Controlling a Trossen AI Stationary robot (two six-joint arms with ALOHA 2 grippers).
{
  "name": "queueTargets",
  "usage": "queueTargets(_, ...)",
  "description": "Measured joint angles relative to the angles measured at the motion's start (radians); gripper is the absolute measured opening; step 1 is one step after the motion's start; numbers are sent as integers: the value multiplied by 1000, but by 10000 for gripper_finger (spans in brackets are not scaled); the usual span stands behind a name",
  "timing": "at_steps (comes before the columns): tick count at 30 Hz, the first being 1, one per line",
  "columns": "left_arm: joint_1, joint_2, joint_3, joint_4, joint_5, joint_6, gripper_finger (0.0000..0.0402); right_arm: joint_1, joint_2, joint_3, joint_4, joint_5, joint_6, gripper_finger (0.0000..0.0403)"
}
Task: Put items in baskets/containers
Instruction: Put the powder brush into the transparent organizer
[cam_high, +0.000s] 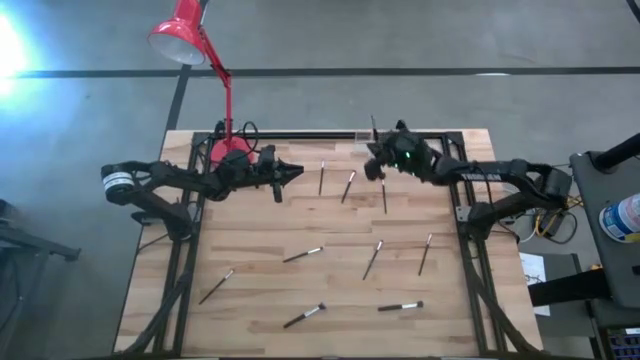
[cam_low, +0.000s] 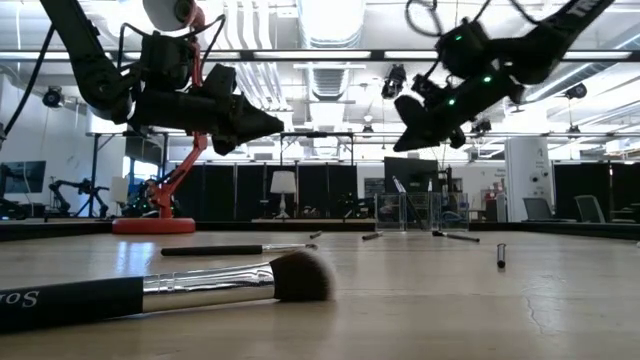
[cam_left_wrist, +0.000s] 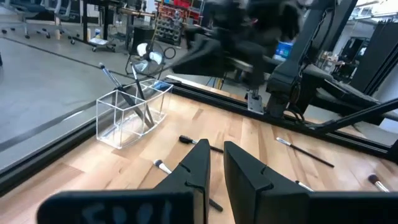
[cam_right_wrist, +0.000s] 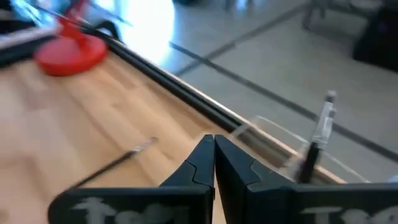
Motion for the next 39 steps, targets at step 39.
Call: queueTargets(39,-871,128,582,-1367,-496,-625,64,282,-128,-351,594,-52,-41,8)
